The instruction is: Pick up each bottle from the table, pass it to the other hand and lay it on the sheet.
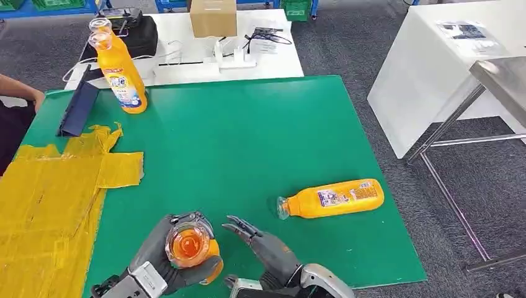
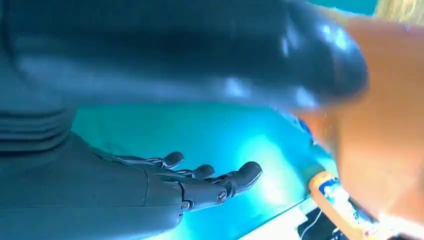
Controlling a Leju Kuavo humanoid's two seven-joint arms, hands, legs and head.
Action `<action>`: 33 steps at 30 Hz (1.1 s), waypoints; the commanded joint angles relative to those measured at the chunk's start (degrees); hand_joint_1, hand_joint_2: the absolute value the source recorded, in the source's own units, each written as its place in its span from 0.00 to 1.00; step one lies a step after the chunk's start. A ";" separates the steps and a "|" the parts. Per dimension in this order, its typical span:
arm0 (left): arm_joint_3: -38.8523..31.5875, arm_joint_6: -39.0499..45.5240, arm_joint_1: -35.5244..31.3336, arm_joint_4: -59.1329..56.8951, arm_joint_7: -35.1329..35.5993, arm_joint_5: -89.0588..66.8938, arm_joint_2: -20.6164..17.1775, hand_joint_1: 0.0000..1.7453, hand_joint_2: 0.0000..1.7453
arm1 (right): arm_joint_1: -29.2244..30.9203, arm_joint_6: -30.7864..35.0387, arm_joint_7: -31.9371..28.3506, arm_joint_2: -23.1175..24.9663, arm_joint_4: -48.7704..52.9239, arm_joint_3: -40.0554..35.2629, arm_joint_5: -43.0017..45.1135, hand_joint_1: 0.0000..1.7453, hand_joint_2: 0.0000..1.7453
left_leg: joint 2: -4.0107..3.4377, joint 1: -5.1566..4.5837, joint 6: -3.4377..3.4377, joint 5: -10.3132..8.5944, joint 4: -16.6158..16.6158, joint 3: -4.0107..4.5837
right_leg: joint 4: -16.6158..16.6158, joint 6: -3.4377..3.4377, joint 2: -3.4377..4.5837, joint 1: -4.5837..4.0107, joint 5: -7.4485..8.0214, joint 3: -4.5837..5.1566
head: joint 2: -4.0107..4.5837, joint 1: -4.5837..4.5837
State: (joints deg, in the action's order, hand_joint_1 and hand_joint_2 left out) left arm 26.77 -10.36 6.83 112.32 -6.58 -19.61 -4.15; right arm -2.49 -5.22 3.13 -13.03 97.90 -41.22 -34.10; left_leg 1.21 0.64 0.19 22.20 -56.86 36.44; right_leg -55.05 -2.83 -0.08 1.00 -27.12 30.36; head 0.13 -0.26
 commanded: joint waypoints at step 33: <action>-0.08 8.69 -23.22 -56.59 4.72 -56.11 -15.84 0.00 1.00 | 0.25 -9.01 -10.08 -23.13 -2.85 31.87 -11.27 0.00 1.00 | -0.16 -0.09 0.19 -0.24 0.09 -0.37 | 0.13 -0.11 0.03 0.12 0.21 -0.71 | 0.00 0.02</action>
State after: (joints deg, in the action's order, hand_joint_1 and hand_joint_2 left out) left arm 22.77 0.28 -10.64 68.88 -1.57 -78.19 -21.86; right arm -11.93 -13.75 -4.21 -37.57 108.70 -6.58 -40.60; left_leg 1.17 0.54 0.36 21.98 -56.87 36.28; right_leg -55.06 -3.02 -0.07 1.14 -26.95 29.95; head 0.13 -0.24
